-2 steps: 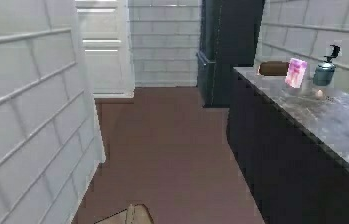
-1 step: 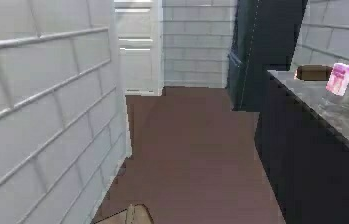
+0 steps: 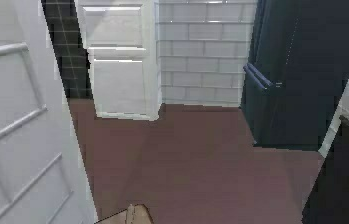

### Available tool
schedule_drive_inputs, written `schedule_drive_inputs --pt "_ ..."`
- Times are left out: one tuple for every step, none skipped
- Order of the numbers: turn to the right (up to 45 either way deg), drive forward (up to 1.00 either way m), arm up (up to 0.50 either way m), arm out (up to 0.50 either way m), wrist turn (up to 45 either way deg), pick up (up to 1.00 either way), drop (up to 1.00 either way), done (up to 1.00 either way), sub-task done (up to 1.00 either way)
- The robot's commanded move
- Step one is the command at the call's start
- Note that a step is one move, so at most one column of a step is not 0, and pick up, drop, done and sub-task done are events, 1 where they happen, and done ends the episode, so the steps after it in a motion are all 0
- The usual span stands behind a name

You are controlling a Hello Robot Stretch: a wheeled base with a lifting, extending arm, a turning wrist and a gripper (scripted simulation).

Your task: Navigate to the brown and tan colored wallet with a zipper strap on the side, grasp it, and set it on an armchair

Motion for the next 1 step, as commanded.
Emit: schedule_drive_inputs --pt "0.0 0.95 0.00 0.00 0.0 0.00 0.00 0.00 0.00"
